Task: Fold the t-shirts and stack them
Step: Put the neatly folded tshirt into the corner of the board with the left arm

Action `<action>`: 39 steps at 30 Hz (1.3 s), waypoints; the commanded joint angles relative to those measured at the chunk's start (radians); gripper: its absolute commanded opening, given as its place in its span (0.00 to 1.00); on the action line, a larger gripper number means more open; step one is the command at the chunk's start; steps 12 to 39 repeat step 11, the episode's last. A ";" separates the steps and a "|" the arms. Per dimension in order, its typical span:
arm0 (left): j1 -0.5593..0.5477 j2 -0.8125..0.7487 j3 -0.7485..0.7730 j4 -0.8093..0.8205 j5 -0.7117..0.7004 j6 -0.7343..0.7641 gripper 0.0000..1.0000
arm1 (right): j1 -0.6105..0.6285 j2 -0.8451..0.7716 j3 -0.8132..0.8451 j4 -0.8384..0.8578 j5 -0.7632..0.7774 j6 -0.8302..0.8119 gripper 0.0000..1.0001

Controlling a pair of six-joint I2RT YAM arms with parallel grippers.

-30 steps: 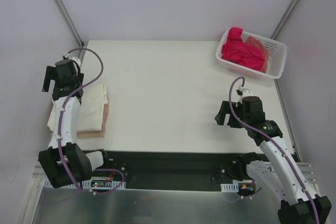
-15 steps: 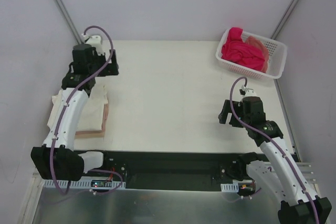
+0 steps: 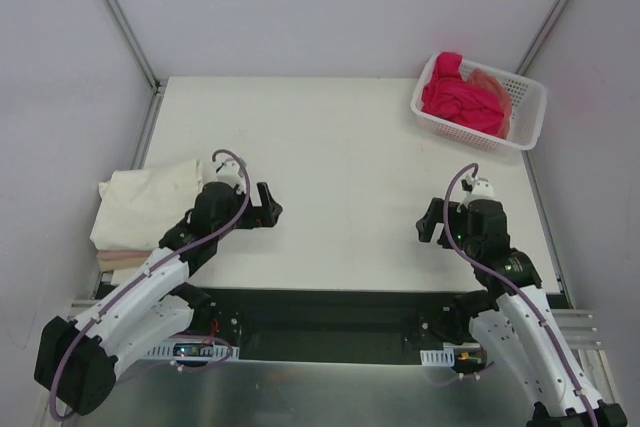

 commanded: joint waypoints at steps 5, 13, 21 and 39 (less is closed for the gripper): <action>-0.058 -0.226 -0.094 0.010 -0.116 -0.134 0.99 | -0.003 -0.130 -0.058 0.055 0.037 0.013 0.97; -0.058 -0.251 -0.033 -0.055 -0.105 -0.174 0.99 | -0.003 -0.210 -0.063 0.055 0.022 0.002 0.97; -0.058 -0.251 -0.033 -0.055 -0.105 -0.174 0.99 | -0.003 -0.210 -0.063 0.055 0.022 0.002 0.97; -0.058 -0.251 -0.033 -0.055 -0.105 -0.174 0.99 | -0.003 -0.210 -0.063 0.055 0.022 0.002 0.97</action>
